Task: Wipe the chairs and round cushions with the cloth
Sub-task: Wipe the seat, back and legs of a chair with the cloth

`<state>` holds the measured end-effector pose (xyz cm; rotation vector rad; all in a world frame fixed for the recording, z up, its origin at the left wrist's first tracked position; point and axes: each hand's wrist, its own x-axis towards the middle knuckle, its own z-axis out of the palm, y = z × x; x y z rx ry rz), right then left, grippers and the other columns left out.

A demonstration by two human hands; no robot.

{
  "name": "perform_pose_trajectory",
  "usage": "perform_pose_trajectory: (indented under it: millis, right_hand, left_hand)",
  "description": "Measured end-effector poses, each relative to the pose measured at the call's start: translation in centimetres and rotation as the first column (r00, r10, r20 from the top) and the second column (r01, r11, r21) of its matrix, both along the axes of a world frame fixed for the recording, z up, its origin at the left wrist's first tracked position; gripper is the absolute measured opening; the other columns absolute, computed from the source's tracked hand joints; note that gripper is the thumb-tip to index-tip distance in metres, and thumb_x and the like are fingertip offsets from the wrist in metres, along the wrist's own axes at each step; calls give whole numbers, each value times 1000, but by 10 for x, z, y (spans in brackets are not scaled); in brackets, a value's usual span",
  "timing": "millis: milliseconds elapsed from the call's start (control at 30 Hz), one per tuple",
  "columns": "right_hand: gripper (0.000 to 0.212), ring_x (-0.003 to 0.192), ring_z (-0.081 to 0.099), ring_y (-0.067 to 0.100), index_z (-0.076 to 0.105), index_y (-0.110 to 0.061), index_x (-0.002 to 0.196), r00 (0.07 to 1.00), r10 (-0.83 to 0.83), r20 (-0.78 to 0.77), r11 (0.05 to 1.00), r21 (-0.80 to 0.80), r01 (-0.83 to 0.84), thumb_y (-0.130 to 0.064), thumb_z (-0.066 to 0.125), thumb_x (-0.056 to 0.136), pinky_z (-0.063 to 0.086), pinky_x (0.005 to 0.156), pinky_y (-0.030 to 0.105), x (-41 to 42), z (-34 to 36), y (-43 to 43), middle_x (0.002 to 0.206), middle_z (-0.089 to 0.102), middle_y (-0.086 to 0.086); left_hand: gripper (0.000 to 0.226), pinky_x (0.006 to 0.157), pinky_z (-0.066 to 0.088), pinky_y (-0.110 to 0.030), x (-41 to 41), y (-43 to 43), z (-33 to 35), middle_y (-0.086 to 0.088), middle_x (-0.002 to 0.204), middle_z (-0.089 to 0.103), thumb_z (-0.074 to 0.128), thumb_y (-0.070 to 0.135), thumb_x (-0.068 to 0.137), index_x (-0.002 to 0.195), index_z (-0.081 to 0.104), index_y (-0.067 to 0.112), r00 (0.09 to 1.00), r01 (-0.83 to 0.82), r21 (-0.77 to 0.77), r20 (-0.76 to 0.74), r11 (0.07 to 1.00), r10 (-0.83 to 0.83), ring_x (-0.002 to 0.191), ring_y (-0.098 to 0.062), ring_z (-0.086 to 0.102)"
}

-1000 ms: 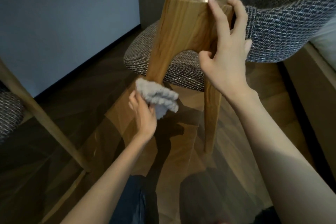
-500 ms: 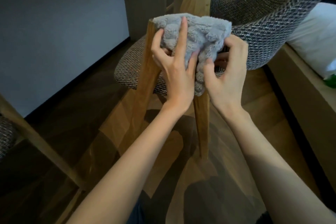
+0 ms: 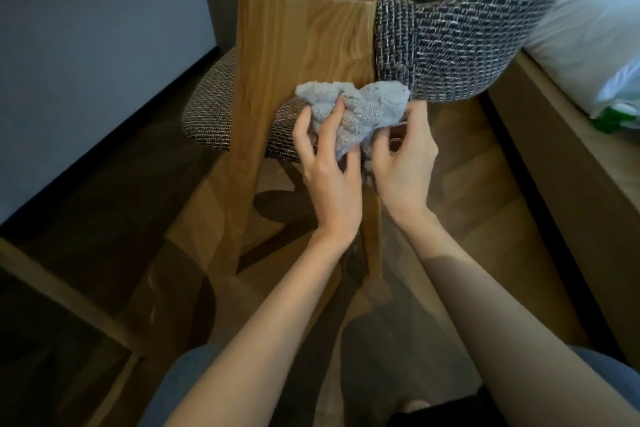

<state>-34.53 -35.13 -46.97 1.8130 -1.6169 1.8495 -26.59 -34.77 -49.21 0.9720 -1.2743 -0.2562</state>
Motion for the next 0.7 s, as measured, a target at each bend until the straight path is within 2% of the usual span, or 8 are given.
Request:
perform_pose_trajectory:
  millis: [100,233,333,400,533,567,633,700]
  right_hand:
    - [7,78,57,18,51,-8,92,998,48,37,993,104,-52,-4,55,88,43,68,28,-1,-19,4,87,61,6]
    - [19,78,58,13,46,-27,96,988,67,139,953,283,-105,-10,52,89,45,68,31,-1,-48,11,90,62,-2]
    - [11,85,58,15,53,-18,97,985,23,171,957,281,-71,-11,51,89,48,73,37,-3,-46,14,94,62,0]
    - [11,86,57,15,58,-11,100,979,-8,205,977,211,-36,-12,51,90,47,74,34,-3,-33,11,94,62,4]
    - [13,86,53,15,64,-9,97,957,-87,276,979,200,31,-11,55,88,40,75,27,-9,-14,0,90,60,4]
    - [13,88,49,17,66,-11,97,956,-149,251,968,234,89,-13,58,87,35,75,25,-10,-13,-2,92,56,3]
    - [15,88,44,15,67,-15,97,937,-268,224,947,242,213,-15,64,83,30,73,20,-10,-11,-3,92,49,3]
    - [19,74,46,6,58,-17,93,919,-245,308,966,153,207,-9,66,78,36,68,20,-6,-7,-1,82,49,-2]
  left_hand:
    - [48,104,33,-10,-1,0,-24,-12,133,52,62,-3,85,131,52,4,999,26,83,-20,996,-25,126,-14,46]
    - [50,102,37,-13,1,4,-54,-2,127,53,65,-5,82,129,53,5,998,67,200,7,978,-70,119,-1,45]
    - [51,102,38,-14,2,8,-53,-11,129,53,67,-1,82,130,53,4,995,92,180,10,979,-95,122,-9,47]
    - [56,103,41,-19,1,9,-40,-11,134,49,69,10,85,137,48,8,994,105,120,-20,987,-104,127,-12,46]
    - [64,101,48,-36,0,12,-19,0,146,41,65,29,89,145,34,25,948,224,126,-256,966,-186,134,-16,43]
    - [60,96,52,-35,2,11,-18,-4,145,44,65,27,90,143,37,27,930,256,146,-307,956,-202,131,-18,47]
    - [53,85,53,-18,8,9,-17,-12,137,53,67,17,89,138,46,17,931,252,163,-308,954,-194,123,-22,54]
    - [46,78,45,-3,11,6,-18,-14,129,57,68,8,87,130,54,2,953,211,169,-253,963,-165,114,-18,58]
